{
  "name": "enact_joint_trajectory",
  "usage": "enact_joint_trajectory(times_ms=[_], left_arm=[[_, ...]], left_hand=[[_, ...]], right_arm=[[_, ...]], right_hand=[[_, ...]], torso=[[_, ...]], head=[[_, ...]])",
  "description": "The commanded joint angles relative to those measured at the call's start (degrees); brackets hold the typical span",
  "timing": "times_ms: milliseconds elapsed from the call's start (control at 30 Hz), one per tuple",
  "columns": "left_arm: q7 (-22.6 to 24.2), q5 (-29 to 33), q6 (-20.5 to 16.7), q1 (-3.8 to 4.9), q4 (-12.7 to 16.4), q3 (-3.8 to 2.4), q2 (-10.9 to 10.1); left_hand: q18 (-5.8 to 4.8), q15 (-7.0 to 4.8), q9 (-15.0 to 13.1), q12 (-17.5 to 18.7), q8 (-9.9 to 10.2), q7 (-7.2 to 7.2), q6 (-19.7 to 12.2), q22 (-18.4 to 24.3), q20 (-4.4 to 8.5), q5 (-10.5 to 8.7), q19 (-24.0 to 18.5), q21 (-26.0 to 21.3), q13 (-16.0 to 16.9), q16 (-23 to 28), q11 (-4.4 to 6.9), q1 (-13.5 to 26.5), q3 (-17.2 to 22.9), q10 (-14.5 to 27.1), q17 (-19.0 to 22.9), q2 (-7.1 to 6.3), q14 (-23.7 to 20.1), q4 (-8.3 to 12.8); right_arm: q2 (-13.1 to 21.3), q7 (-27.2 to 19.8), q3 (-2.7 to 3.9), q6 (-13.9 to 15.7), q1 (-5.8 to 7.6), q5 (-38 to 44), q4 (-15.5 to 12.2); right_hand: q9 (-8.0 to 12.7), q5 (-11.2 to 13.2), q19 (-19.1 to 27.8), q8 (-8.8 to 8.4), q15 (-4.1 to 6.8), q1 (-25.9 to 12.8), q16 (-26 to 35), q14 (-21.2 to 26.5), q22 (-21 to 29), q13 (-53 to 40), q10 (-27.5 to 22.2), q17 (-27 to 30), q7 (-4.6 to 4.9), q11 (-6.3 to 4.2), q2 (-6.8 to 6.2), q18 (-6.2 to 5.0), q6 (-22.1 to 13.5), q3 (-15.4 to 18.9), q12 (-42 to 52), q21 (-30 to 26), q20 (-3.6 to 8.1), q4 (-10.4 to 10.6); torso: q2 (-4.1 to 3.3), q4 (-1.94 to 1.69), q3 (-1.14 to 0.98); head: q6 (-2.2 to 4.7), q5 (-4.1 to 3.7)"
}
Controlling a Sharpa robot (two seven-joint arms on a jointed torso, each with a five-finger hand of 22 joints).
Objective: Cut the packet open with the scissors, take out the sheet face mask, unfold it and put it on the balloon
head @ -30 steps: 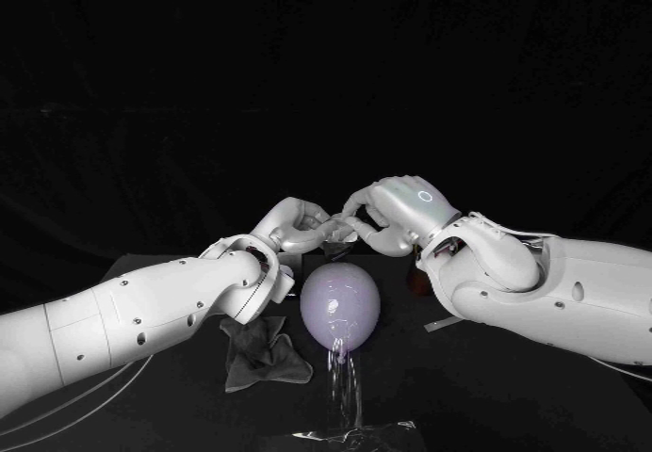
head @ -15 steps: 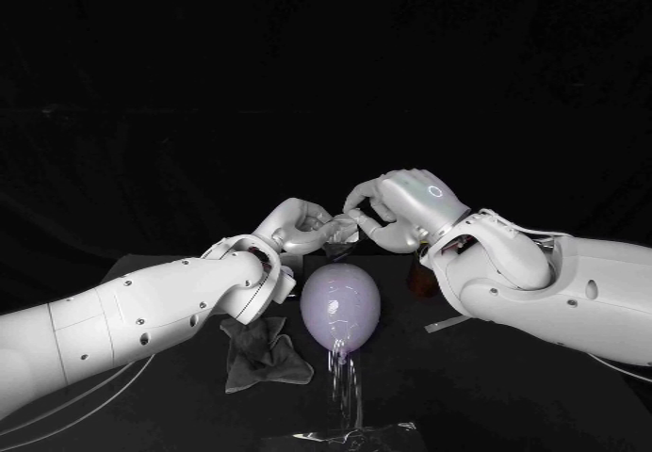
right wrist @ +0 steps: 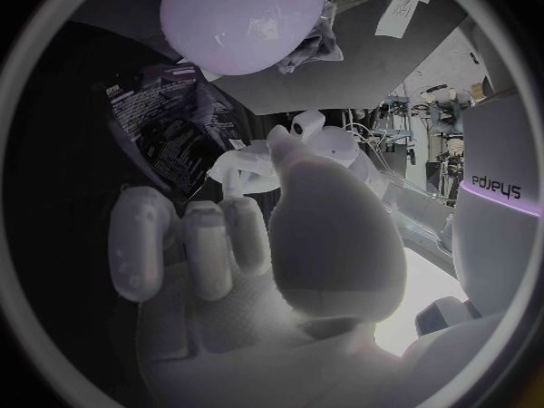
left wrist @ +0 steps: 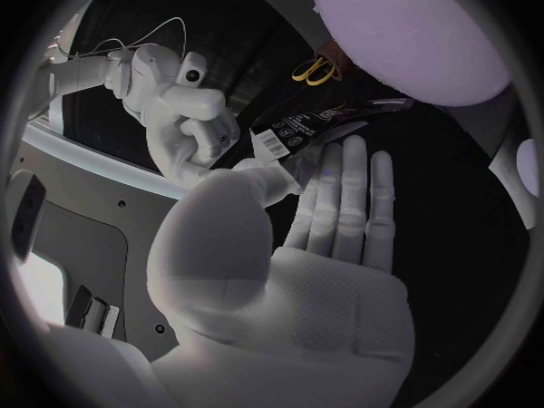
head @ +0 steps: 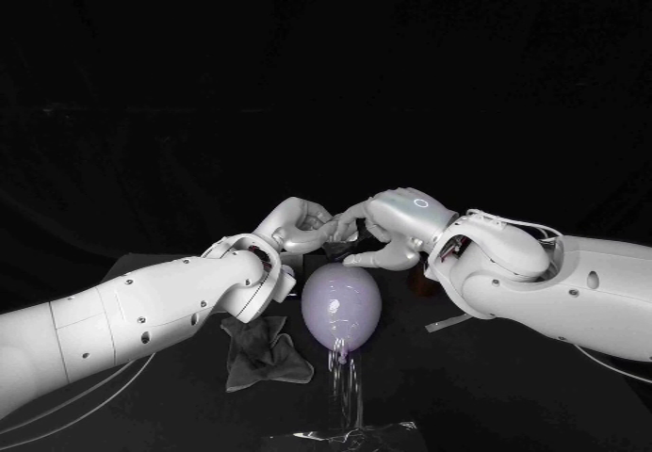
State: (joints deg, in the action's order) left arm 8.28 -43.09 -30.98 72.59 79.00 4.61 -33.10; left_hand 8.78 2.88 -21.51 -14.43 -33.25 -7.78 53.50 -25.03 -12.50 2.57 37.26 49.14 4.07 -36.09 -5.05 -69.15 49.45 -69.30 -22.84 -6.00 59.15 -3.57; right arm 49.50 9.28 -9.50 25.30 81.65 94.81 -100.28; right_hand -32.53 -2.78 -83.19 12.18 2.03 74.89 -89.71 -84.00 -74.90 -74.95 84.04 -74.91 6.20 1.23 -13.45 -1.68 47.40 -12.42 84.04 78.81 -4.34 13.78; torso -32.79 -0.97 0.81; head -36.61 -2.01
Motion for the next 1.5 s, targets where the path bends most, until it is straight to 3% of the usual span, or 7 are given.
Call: enact_joint_trajectory(times_ms=[33,367,767,1067,1200,1300,1500], left_arm=[[0.8,-0.3,0.7,0.11,0.0,-0.09,0.1],[0.9,-0.3,0.8,0.11,0.1,-0.1,0.0],[1.1,-0.3,1.2,0.11,0.4,-0.1,0.1],[1.2,-0.3,1.4,0.12,0.5,-0.09,0.1],[1.2,-0.3,1.4,0.12,0.4,-0.09,0.2],[1.3,-0.3,1.4,0.12,0.3,-0.09,0.2],[1.3,-0.3,1.4,0.12,0.1,-0.09,0.4]], left_hand=[[1.11,-0.32,-1.2,0.4,-0.2,0.25,0.3,-0.1,-0.31,0.19,-0.2,-0.1,0.0,0.3,0.26,-1.4,-0.2,-0.1,-0.1,1.06,0.1,0.3],[1.11,-0.32,-1.2,0.4,-0.2,0.25,0.3,-0.1,-0.31,0.19,-0.2,-0.1,0.0,0.3,0.26,-1.4,-0.2,-0.1,-0.1,1.06,0.1,0.3],[1.14,-0.3,-1.3,0.4,-0.2,0.22,0.3,-0.1,-0.35,0.2,-0.2,-0.1,0.0,0.4,0.23,-1.4,-0.2,-0.1,-0.1,1.04,0.1,0.2],[1.14,-0.3,-1.3,0.4,-0.2,0.22,0.3,-0.1,-0.35,0.2,-0.2,-0.1,0.0,0.4,0.23,-1.4,-0.2,-0.1,-0.1,1.04,0.1,0.2],[1.14,-0.3,-1.3,0.4,-0.2,0.22,0.3,-0.1,-0.35,0.2,-0.2,-0.1,0.0,0.4,0.23,-1.4,-0.2,-0.1,-0.1,1.04,0.1,0.2],[1.14,-0.3,-1.3,0.4,-0.2,0.22,0.3,-0.1,-0.35,0.2,-0.2,-0.1,0.0,0.4,0.23,-1.4,-0.2,-0.1,-0.1,1.04,0.1,0.2],[1.14,-0.3,-1.3,0.4,-0.2,0.22,0.3,-0.1,-0.35,0.2,-0.2,-0.1,0.0,0.4,0.23,-1.4,-0.2,-0.1,-0.1,1.04,0.1,0.2]], right_arm=[[0.2,-0.8,0.04,-5.4,0.06,2.7,0.1],[-0.6,3.3,0.0,-9.2,0.08,6.2,1.4],[-3.9,9.6,-0.31,-11.0,0.08,9.4,4.7],[-5.7,10.8,-0.54,-12.9,0.04,9.6,6.2],[-6.0,11.3,-0.6,-16.8,0.03,9.7,6.7],[-6.2,11.5,-0.66,-19.0,0.03,9.7,6.9],[-6.4,11.2,-0.71,-20.4,0.02,9.9,6.9]], right_hand=[[1.7,-0.1,-0.9,-1.44,0.33,3.8,-0.3,-6.0,-12.1,-12.7,4.0,-15.1,-0.28,-0.31,1.71,-0.61,0.9,7.7,1.1,1.4,0.34,2.9],[2.9,0.0,-2.6,-2.09,0.33,5.6,-0.3,-6.0,-12.9,-13.9,5.0,-15.1,-0.38,-0.16,3.8,0.01,2.6,12.2,3.6,4.0,0.36,2.9],[5.0,0.0,-4.2,-4.88,0.49,7.2,-0.3,-6.0,-13.7,-14.6,5.6,-15.1,-0.02,-0.51,7.54,0.62,-0.4,11.9,5.1,6.8,0.44,2.8],[5.8,0.0,-4.5,-5.72,0.79,7.9,-0.3,-6.0,-13.8,-14.8,5.7,-15.1,-0.4,-0.89,8.37,0.72,-1.3,11.3,5.4,7.2,0.68,2.8],[5.7,0.0,-4.5,-4.64,0.68,8.4,-0.3,-6.0,-13.8,-14.8,5.8,-15.1,-0.37,-0.64,9.05,0.72,1.3,10.9,5.4,7.2,0.75,2.7],[5.5,0.0,-4.2,-2.81,-0.14,7.7,-0.3,-6.0,-13.7,-14.6,5.6,-15.1,-0.11,0.35,10.23,0.63,5.7,10.7,5.0,6.8,0.42,2.9],[5.8,-0.1,-3.5,-1.33,-0.31,7.5,-0.3,-6.0,-13.3,-14.1,5.2,-15.1,-0.16,0.45,11.89,0.36,10.5,10.1,4.0,5.6,-0.03,2.8]], torso=[[0.0,-0.03,-0.04],[0.01,0.0,-0.01],[0.02,-0.05,0.01],[-0.01,-0.03,-0.02],[0.03,0.03,0.01],[0.06,0.0,-0.02],[0.03,0.02,-0.05]], head=[[0.05,-0.08],[-0.05,-0.14],[0.0,-0.21],[0.01,-0.11],[-0.07,-0.09],[-0.17,-0.13],[-0.19,-0.16]])
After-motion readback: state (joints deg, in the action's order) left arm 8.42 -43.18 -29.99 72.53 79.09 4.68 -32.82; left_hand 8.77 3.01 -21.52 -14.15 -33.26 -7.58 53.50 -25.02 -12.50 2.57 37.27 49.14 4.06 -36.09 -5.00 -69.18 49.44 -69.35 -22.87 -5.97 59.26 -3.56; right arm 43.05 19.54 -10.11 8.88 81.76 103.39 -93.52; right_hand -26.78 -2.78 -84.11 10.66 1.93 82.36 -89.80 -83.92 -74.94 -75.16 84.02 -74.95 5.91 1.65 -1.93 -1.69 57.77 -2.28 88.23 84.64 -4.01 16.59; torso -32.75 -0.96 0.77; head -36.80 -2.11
